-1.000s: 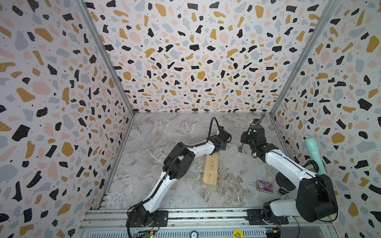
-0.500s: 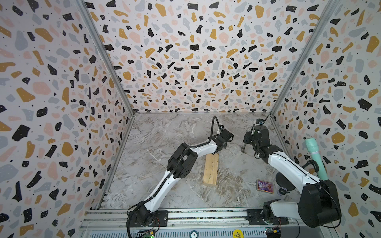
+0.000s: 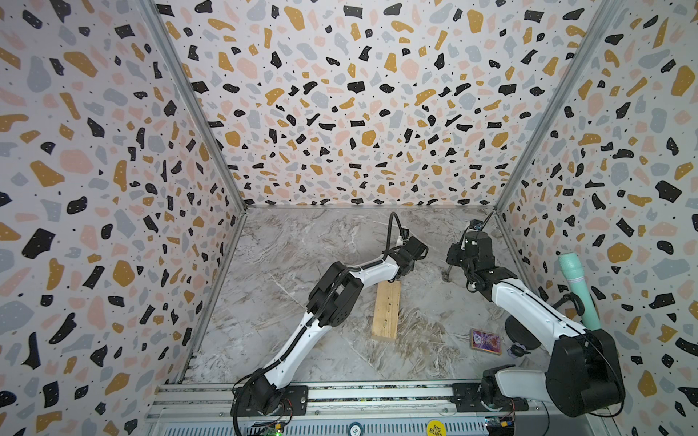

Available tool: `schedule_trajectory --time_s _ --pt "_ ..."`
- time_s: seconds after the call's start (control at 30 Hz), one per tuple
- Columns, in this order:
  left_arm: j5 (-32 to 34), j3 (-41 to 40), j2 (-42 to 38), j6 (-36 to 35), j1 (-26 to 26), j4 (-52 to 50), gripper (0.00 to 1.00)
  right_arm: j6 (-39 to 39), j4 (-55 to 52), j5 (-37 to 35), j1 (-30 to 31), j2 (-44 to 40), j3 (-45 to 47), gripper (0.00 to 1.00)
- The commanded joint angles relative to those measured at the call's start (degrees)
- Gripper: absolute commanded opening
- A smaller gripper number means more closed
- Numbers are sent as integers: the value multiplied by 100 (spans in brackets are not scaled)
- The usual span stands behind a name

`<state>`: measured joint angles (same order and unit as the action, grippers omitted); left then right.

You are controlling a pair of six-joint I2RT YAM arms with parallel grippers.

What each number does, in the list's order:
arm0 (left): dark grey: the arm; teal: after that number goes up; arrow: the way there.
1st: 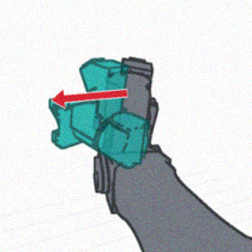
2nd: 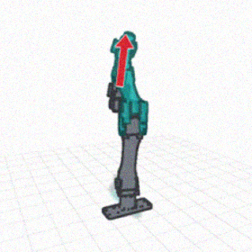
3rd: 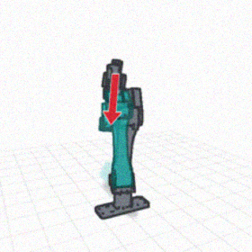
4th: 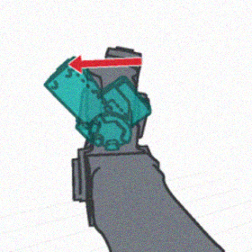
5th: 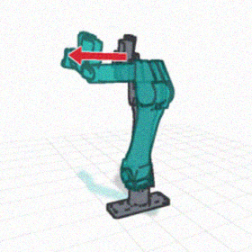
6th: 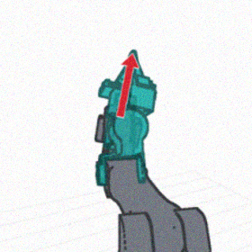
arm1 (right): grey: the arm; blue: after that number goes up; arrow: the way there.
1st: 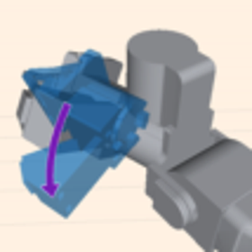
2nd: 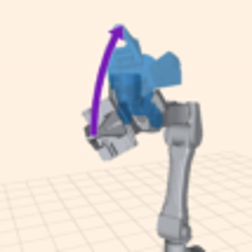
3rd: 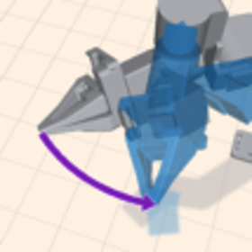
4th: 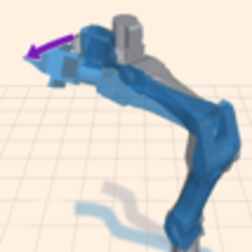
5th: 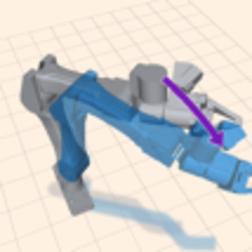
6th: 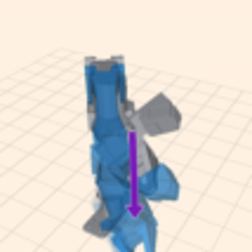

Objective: Use a claw hammer to pull out a nail
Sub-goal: Pick up the nail from the center of the board.

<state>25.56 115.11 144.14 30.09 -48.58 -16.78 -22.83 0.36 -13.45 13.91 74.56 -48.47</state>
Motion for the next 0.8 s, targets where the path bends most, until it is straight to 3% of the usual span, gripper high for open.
schedule_trajectory --time_s 0.0,0.5,0.77 --pt "-305 -27 -42 -131 -27 -194 0 3 33 -27 -20 -253 -32 0" --pt "-209 -720 -1449 -420 14 332 0 -38 -56 -45 -20 -475 69 0" --pt "-333 -2493 -2812 -401 146 692 0 -67 -88 -13 -20 -649 101 0"
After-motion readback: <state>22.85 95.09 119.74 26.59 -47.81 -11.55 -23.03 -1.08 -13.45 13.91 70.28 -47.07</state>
